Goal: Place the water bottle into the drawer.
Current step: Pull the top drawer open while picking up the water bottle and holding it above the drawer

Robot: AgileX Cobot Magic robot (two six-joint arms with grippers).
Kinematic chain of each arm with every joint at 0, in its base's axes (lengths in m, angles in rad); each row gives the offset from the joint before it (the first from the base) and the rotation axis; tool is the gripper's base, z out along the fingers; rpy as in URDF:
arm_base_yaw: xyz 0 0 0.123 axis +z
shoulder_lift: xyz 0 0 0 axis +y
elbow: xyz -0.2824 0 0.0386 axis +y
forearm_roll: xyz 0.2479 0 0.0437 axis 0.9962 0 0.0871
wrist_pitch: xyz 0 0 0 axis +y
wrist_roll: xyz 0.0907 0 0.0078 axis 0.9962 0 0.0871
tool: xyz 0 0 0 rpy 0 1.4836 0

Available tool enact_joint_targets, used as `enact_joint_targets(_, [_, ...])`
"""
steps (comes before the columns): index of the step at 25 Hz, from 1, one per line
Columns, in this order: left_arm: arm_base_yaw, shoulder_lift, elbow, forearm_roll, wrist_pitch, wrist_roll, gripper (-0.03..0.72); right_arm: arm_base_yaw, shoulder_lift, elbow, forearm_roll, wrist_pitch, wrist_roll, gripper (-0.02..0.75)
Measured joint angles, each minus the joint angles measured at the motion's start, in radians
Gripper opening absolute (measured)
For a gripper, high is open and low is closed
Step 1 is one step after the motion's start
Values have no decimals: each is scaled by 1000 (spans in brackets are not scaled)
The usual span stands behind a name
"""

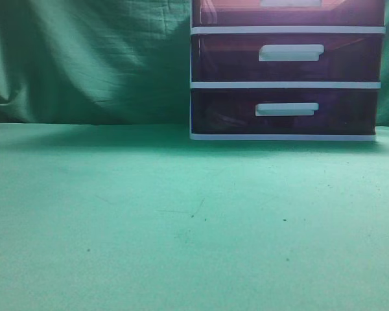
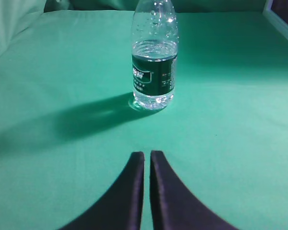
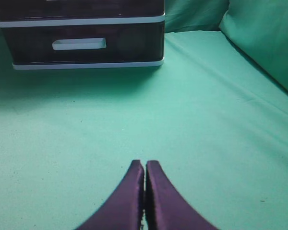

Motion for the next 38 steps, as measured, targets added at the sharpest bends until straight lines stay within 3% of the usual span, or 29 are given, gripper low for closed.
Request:
enact_joint_targets(9, [0, 0, 0, 18, -13, 0, 0, 0, 0, 0, 0, 0, 0, 0])
enact_joint_targets(16, [0, 0, 2, -306, -281, -22, 0, 0, 0, 0, 0, 0, 0, 0])
enact_joint_targets(19, [0, 0, 2, -377, -405, -49, 0, 0, 0, 0, 0, 0, 0, 0])
enact_joint_targets(21, [0, 0, 2, -381, -471, -68, 0, 0, 0, 0, 0, 0, 0, 0])
enact_joint_targets(25, [0, 48, -80, -312, -396, -74, 0, 0, 0, 0, 0, 0, 0, 0])
enact_joint_targets(32, [0, 373, -220, -282, -301, -74, 0, 0, 0, 0, 0, 0, 0, 0])
enact_joint_targets(38, [-59, 633, -276, -268, -364, -74, 0, 0, 0, 0, 0, 0, 0, 0])
